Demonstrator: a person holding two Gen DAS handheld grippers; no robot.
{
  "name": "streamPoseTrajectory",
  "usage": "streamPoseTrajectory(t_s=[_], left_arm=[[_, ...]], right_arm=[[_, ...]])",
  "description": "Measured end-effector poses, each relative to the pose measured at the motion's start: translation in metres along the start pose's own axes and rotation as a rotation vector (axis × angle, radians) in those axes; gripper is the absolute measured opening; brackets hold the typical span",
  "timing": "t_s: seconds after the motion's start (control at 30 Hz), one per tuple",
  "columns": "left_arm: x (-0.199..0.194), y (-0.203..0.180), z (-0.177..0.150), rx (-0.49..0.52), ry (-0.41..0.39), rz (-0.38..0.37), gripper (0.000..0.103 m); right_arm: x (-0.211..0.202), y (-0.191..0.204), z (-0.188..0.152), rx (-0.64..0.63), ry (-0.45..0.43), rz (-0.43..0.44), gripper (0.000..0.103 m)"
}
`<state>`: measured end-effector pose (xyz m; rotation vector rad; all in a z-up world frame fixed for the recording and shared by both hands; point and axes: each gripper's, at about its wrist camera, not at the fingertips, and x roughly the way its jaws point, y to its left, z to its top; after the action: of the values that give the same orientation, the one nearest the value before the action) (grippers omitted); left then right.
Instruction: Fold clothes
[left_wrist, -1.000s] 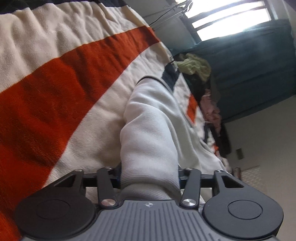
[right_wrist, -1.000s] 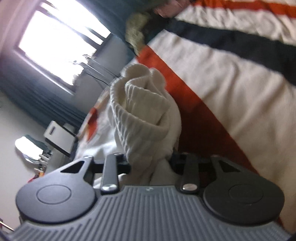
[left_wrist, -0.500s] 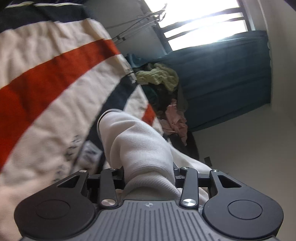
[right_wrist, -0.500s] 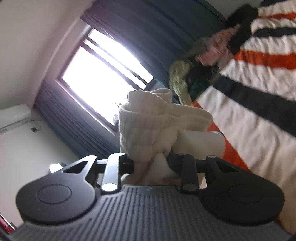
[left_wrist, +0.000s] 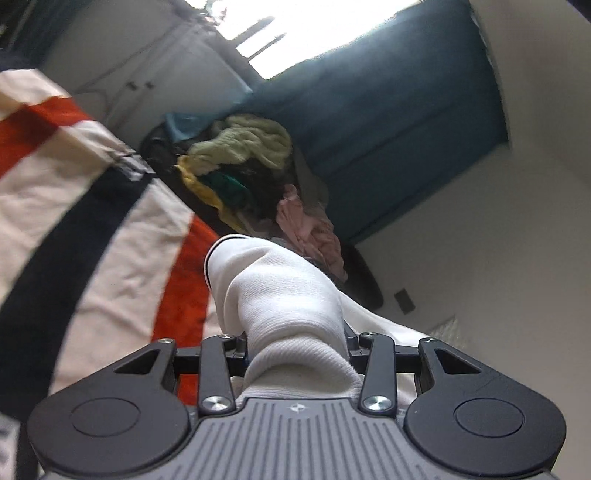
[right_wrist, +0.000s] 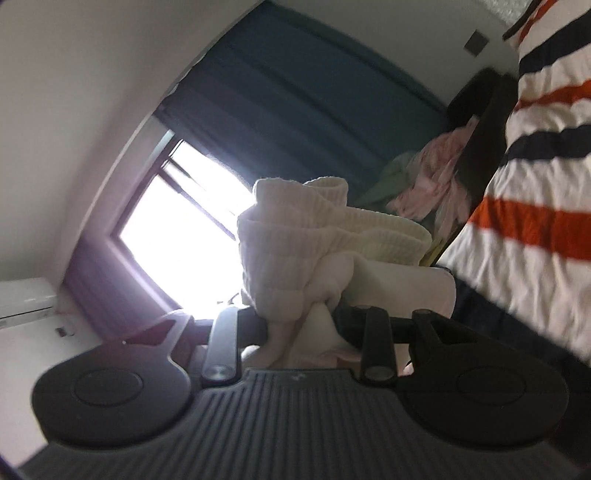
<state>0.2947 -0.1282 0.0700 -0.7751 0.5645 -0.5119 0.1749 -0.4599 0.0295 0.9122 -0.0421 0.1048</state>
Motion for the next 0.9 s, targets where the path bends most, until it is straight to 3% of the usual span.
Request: streamPoseTrajectory(t_s=[0.3, 0.43, 0.63, 0.77, 0.8, 0.9], left_arm=[[0.157, 0.019, -0.027, 0.086, 0.075, -0.062, 0.042], [0.192, 0.04, -0.051, 0.132, 0.151, -0.01, 0.042], [0.19, 0.065, -0.079, 0.276, 0.221, 0.051, 0.045], [0.179, 0.075, -0.094, 0.404, 0.307, 0.141, 0.059], [0.171, 0.075, -0.094, 0.424, 0.308, 0.156, 0.066], [0.144, 0.066, -0.093, 0.437, 0.313, 0.195, 0.068]], right_arm=[[0.034, -0.097, 0.008, -0.072, -0.052, -0.097, 0.033], [0.037, -0.137, -0.006, -0.034, -0.032, -0.212, 0.034], [0.028, -0.166, -0.039, 0.085, 0.055, -0.434, 0.038], [0.023, -0.18, -0.058, 0.184, 0.162, -0.591, 0.047], [0.017, -0.182, -0.059, 0.214, 0.167, -0.592, 0.05], [0.002, -0.178, -0.056, 0.278, 0.201, -0.594, 0.051]])
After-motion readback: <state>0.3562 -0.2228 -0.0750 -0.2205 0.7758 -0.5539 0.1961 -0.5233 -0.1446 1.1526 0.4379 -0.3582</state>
